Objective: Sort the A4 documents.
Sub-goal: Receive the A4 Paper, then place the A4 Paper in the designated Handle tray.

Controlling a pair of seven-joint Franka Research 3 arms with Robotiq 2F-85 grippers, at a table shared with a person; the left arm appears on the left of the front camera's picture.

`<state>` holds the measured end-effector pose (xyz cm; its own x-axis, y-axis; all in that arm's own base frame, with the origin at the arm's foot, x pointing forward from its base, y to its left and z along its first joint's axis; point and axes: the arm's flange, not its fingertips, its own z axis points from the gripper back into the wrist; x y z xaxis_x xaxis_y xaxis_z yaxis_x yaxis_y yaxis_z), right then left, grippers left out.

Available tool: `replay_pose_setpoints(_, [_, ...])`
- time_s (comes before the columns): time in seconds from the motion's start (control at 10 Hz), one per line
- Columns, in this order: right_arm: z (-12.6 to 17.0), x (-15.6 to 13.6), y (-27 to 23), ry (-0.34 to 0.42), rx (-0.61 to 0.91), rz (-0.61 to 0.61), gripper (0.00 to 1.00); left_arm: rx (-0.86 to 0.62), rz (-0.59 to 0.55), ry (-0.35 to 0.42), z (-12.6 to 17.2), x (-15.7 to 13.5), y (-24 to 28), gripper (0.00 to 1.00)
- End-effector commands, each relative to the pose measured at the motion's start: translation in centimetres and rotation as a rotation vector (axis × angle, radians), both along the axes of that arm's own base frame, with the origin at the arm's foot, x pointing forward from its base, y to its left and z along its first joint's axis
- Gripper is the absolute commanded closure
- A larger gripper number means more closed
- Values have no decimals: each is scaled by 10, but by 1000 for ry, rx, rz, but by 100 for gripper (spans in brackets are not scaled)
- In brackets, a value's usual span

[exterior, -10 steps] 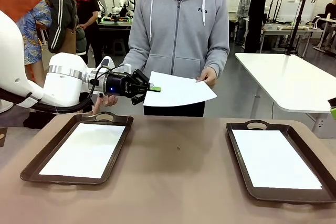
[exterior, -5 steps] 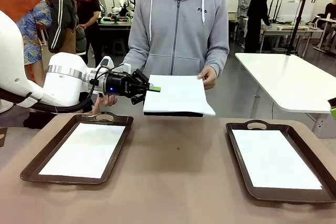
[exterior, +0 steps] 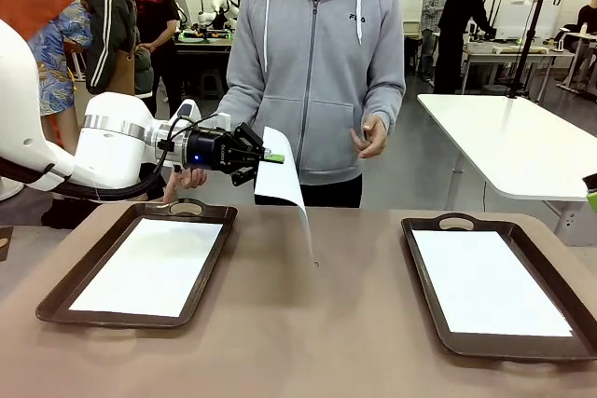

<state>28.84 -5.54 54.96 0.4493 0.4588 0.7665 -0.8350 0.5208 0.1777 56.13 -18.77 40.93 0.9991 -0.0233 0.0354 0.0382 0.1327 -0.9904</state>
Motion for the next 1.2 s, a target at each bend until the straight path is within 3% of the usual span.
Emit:
replay_pose_setpoints(0.0, [-2,0,0,5,-5,11,0,-11,-12,-9,-1,2,-1,100])
replay_pose_setpoints(0.8, [-2,0,0,5,-5,11,0,-1,-2,0,0,0,0,99])
replay_pose_setpoints(0.9, [-2,0,0,5,-5,11,0,103,-111,-70,7,0,-7,99])
replay_pose_setpoints(1.1, [-2,0,0,5,-5,11,0,251,-176,-79,17,-2,-13,99])
